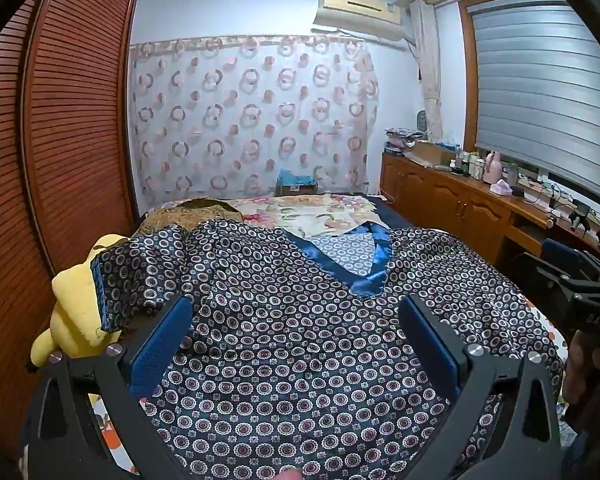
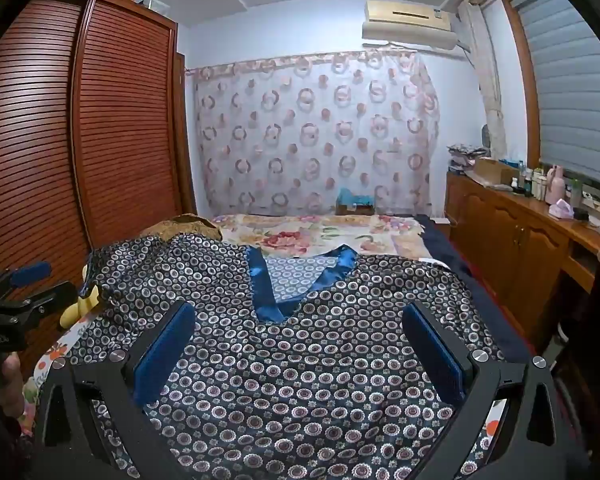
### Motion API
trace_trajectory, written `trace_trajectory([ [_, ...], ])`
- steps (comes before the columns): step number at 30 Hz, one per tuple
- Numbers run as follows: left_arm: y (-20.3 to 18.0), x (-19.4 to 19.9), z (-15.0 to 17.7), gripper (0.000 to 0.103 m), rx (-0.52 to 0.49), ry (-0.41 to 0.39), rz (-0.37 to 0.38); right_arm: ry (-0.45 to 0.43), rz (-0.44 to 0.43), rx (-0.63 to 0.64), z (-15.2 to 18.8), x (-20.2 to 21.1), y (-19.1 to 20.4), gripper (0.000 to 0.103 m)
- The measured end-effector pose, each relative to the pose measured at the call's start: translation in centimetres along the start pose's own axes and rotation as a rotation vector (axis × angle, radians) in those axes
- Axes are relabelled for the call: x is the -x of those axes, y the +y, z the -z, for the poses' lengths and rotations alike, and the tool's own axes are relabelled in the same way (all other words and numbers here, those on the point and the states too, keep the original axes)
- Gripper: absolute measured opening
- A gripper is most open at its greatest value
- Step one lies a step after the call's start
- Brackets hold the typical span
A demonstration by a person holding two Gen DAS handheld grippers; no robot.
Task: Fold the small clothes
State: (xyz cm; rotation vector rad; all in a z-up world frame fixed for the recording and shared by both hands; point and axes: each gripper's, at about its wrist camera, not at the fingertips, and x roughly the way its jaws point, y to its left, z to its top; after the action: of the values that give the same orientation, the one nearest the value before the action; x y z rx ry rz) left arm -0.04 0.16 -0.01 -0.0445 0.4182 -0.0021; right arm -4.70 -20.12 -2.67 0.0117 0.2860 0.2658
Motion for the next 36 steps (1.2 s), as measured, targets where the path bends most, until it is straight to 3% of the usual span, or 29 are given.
trace_trajectory([
  [36, 0.04, 0.37, -0.15, 0.103, -0.014, -0.010, -0.019, 0.001, -0.008, 0.003, 0.02, 0.12, -0.04, 0.103],
])
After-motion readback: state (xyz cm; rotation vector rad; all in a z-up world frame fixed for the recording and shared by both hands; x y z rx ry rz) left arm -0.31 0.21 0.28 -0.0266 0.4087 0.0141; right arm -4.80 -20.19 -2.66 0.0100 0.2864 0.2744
